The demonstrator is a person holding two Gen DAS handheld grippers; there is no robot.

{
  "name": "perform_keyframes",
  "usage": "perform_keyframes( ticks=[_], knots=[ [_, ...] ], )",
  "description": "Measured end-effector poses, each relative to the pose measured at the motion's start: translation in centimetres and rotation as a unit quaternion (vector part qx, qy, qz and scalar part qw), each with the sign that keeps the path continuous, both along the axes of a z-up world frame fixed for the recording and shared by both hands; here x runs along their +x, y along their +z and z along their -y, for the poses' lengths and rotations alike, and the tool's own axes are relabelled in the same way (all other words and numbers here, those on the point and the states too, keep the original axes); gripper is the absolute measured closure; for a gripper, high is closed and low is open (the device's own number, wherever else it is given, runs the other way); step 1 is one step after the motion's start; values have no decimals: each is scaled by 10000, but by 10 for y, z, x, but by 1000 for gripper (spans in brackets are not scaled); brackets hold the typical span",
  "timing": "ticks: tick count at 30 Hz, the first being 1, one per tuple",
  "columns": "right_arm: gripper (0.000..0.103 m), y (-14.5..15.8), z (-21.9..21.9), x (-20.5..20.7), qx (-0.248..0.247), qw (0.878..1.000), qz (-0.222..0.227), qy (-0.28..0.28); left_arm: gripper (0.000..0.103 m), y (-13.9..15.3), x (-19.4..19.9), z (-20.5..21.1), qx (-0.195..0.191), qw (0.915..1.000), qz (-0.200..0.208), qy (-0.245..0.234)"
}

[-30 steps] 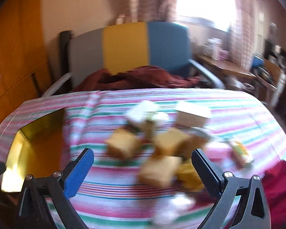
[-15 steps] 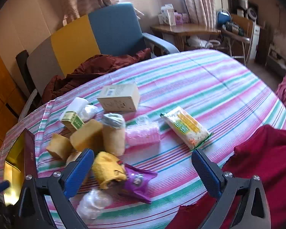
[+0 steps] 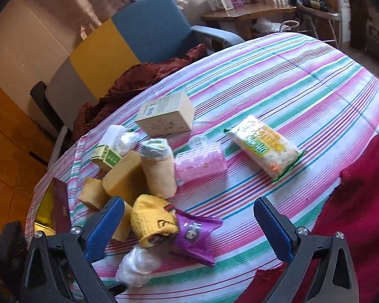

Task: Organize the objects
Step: 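Grasp the plastic-wrapped white ball with the left gripper while the right gripper grasps the yellow knit glove, then carry both items to the gold tray and open both grippers to drop them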

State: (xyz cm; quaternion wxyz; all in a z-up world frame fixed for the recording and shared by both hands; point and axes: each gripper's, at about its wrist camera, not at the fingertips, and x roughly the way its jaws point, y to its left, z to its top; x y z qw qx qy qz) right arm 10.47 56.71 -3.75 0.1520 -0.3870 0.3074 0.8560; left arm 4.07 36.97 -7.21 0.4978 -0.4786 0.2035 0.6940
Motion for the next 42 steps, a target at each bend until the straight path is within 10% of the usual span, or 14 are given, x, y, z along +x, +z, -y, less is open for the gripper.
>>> perform_keyframes(
  ticks=[14,29,33,42],
  knots=[
    [1,-8,10,-8,278,9991,295,101,74,-22,-3,10,22,9995,-299,8],
    [39,-21,79,-47,1539,9759,595,1429,74,-15,-18,82,165,9978,-397,502],
    [70,-32,80,-51,1635,9713,813,1522,75,-16,-15,92,236,9973,-357,600],
    [74,11,75,-31,1602,9800,173,1167,74,20,-30,137,850,9864,-469,1326]
  ],
)
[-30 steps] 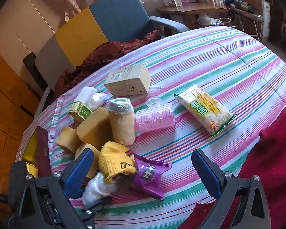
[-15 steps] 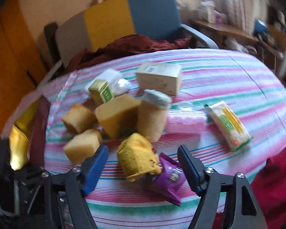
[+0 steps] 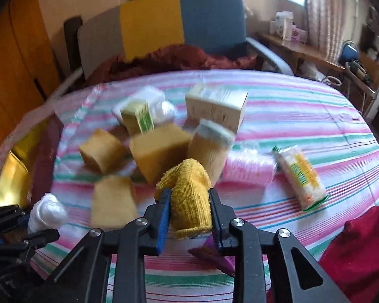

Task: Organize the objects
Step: 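Carry both items to the gold tray and open both grippers to drop them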

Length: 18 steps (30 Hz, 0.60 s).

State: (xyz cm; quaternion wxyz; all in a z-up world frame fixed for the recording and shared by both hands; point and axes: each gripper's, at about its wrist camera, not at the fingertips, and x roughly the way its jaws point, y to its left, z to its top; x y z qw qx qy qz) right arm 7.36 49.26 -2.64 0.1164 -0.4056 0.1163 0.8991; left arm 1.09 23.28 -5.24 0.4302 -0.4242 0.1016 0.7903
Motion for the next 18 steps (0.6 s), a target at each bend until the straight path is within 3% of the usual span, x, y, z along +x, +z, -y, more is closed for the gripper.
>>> perform_keyframes(
  ticks=[4,9,14,18],
  knots=[
    [74,24,10,-2,-199,9991,-349,130,74,18,-15,30,106,9984,-119,536],
    [74,39,59,-24,-424,9942,-508,847,74,21,-31,68,160,9920,-88,1253],
    [74,36,129,-61,-644,9812,-412,1771,74,18,-44,119,213,9805,-2,1953],
    [74,28,184,-85,-839,9673,-296,2377,74,15,-52,165,169,9663,30,2568]
  ],
)
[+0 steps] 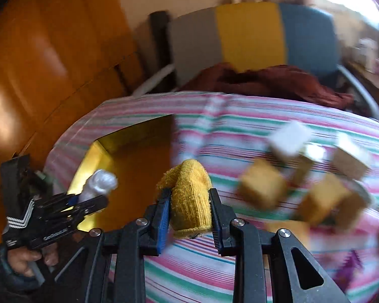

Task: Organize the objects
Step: 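Carry both items to the gold tray and open both grippers to drop them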

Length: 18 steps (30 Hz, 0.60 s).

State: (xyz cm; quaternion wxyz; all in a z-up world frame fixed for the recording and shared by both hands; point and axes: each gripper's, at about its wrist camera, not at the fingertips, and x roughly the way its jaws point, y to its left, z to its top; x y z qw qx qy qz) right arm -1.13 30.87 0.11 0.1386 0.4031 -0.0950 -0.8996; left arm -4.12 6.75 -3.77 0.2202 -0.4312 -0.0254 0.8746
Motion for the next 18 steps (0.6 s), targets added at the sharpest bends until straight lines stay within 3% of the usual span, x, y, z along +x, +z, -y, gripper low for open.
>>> perform_keyframes(
  ticks=[5,7,8,9,13,18],
  knots=[
    [69,-17,68,-26,-305,9964,325,716,70,-6,-4,46,-236,9974,-15,682],
    [50,-23,84,-31,-588,9926,501,941,62,-7,-6,63,-200,9956,-1,920],
    [28,-27,93,-32,-712,9905,608,1006,60,-7,-5,71,-178,9943,1,1047],
    [21,-28,97,-31,-741,9898,624,1046,59,-6,-5,77,-151,9935,-10,1131],
    [20,-28,115,-19,-436,9895,586,1244,57,1,-6,96,-121,9877,-147,1554],
    [10,-28,123,-2,282,9934,373,1047,49,10,-1,105,-33,9833,-344,1786]
  ],
)
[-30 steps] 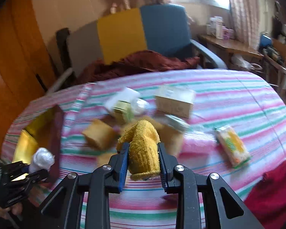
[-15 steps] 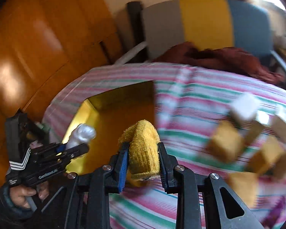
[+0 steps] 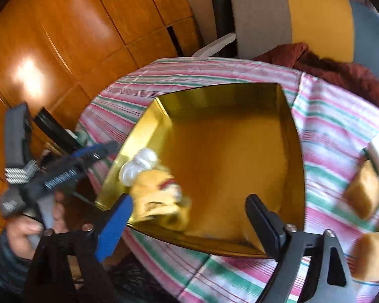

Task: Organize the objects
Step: 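Carry both items to the gold tray and open both grippers to drop them, then move both grippers back to the items and grasp the purple candy packet with the right gripper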

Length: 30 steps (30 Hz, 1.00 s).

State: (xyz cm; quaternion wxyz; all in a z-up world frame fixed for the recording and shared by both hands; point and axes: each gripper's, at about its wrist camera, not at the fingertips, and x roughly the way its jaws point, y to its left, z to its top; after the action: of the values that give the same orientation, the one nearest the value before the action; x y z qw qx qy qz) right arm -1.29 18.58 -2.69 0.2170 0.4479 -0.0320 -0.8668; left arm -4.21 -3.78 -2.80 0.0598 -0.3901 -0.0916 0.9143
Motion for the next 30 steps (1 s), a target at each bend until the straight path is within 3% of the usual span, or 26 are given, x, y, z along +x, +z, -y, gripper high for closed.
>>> perform_keyframes(
  ticks=[6,8,12,15,22,30],
  knots=[
    [8,4,2,9,618,9959,-587,-289,47,20,12,-15,-234,9993,-264,-143],
    [0,8,3,14,830,9917,-890,-420,47,24,15,-20,-337,9987,-343,-142],
    [0,8,5,14,1276,9823,-1129,-775,47,31,23,-29,-544,9970,-523,-151],
    [0,6,0,12,1147,9854,-985,-788,47,35,27,-32,-716,9953,-646,-80],
    [0,9,-13,26,766,9856,-1196,-919,47,30,26,-31,-640,9969,-447,-51],
    [0,9,-28,31,678,9841,-1146,-1178,47,34,30,-41,-902,9945,-526,-109]
  ],
)
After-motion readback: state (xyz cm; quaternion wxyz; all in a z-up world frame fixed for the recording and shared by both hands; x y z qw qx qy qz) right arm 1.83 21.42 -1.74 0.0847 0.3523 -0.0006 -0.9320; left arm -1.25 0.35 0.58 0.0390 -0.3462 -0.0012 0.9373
